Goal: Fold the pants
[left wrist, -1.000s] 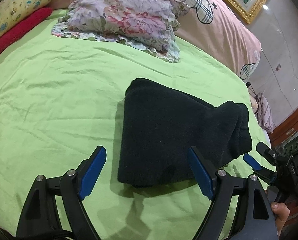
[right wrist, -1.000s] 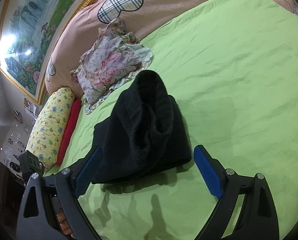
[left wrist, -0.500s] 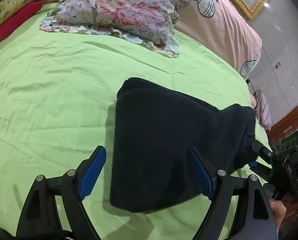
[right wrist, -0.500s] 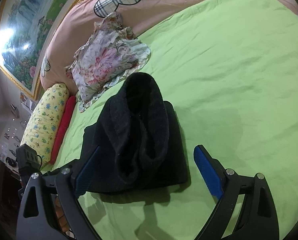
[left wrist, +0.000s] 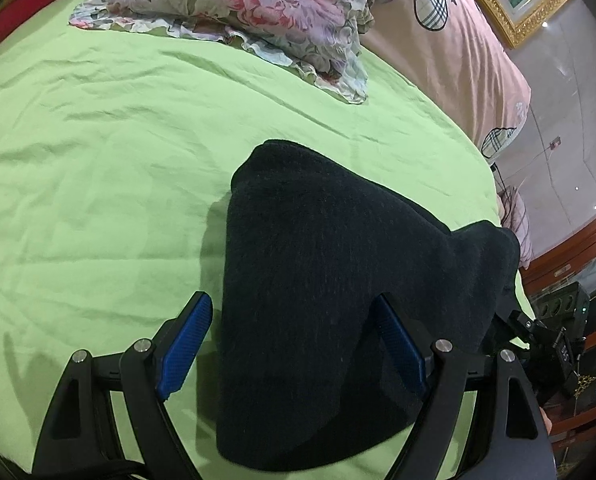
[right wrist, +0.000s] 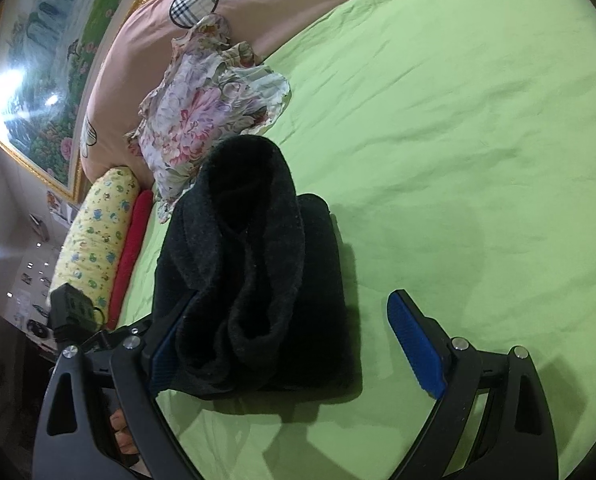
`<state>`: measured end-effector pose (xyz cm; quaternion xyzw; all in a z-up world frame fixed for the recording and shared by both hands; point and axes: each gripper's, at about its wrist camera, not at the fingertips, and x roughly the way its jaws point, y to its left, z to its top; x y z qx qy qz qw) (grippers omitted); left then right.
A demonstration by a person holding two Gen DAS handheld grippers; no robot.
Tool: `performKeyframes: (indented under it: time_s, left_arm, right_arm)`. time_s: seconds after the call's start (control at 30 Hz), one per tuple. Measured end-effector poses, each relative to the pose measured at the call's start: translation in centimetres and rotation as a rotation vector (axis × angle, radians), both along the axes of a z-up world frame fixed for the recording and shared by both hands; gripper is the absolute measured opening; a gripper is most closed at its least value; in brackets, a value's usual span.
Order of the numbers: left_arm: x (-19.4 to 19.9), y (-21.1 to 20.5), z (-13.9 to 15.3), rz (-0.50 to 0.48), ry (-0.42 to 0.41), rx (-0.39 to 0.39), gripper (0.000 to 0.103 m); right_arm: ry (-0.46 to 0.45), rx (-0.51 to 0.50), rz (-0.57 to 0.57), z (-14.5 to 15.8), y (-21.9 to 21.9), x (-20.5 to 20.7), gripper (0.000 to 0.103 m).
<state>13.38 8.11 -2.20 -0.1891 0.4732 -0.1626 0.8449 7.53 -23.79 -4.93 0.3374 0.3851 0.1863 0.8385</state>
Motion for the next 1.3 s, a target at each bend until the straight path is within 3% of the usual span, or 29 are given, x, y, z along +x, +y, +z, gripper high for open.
performKeyframes:
  time_s: [0.13, 0.23, 0.27, 0.3, 0.37, 0.5, 0.67, 1.0, 1.3]
  left_arm:
    - [0.6, -1.2, -0.5, -0.017, -0.02, 0.01, 0.083]
    - [1.0, -1.4, -1.0, -0.022, -0.028, -0.023, 0.083]
    - [1.1, -1.2, -1.2, -0.024, -0.025, -0.048, 0.082]
    - [1.3, -1.0, -1.5, -0.021, -0.016, -0.08, 0.079]
    - [1.5, -0.7, -1.7, -0.02, -0.016, -0.119, 0.074]
    - [1.2, -1.0, -0.8, -0.042, -0.053, -0.102, 0.056]
    - [0.4, -1.1, 0.5, -0.048, -0.084, -0.083, 0.041]
    - [-2.4, 0.5, 4.1, -0.026, -0.163, -0.034, 0.036]
    - [-4.7, 5.1, 6.6, 0.082, -0.209, -0.001, 0.037]
  right_arm:
    - [-0.005, 0.045, 0.041, -0.5, -0.1, 0.3, 0.089]
    - [0.001, 0.084, 0.07, -0.9, -0.2, 0.6, 0.08]
    - [0.006, 0.104, 0.078, -1.2, -0.3, 0.6, 0.073]
    - [0.009, 0.127, 0.086, -1.4, -0.3, 0.7, 0.066]
    - [0.013, 0.165, 0.087, -1.8, -0.4, 0.6, 0.064]
    - [-0.004, 0.169, 0.096, -1.3, -0.1, 0.2, 0.056]
    - [-0.056, 0.174, 0.108, 0.0, 0.5, -0.4, 0.048]
    - [-0.128, 0.099, 0.185, 3.4, 3.5, -0.9, 0.046]
    - [-0.155, 0.135, 0.264, 4.7, 7.1, 0.3, 0.046]
